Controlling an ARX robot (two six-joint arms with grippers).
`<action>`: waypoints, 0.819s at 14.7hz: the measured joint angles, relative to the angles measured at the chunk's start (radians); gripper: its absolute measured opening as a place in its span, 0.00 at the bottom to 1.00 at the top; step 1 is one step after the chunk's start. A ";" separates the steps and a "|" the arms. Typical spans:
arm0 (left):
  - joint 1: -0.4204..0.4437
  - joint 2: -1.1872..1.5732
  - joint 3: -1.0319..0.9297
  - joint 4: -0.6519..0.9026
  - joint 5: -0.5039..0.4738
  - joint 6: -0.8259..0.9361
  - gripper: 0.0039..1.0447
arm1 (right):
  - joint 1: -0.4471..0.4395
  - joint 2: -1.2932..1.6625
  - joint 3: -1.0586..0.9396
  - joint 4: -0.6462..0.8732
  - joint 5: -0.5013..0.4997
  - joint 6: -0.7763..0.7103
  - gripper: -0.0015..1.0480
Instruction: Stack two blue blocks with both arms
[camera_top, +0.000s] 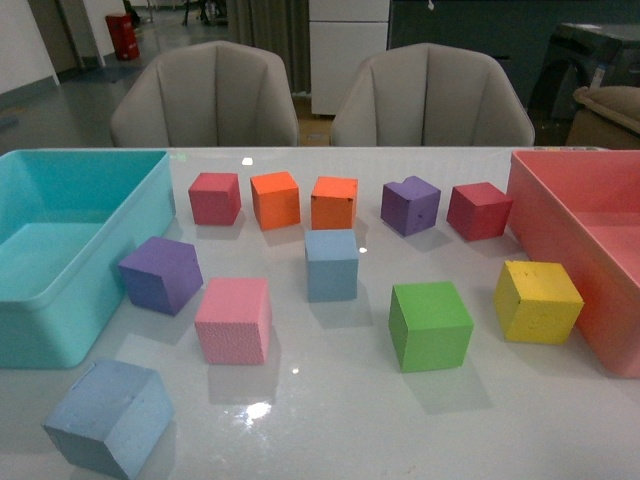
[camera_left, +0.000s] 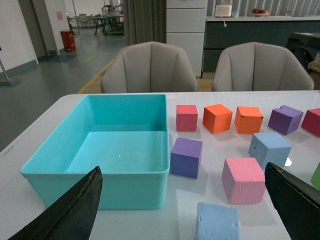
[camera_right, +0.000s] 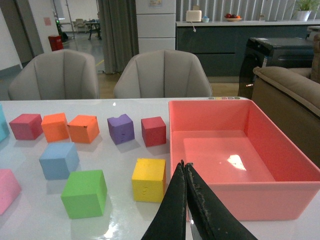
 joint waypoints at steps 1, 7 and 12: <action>0.000 0.000 0.000 0.000 0.000 0.000 0.94 | 0.000 -0.015 0.000 -0.016 0.000 0.000 0.02; 0.000 0.000 0.000 0.000 0.000 0.000 0.94 | 0.000 -0.214 0.000 -0.223 0.000 0.000 0.02; 0.000 0.000 0.000 0.000 0.000 0.000 0.94 | 0.000 -0.214 0.000 -0.227 -0.001 -0.001 0.35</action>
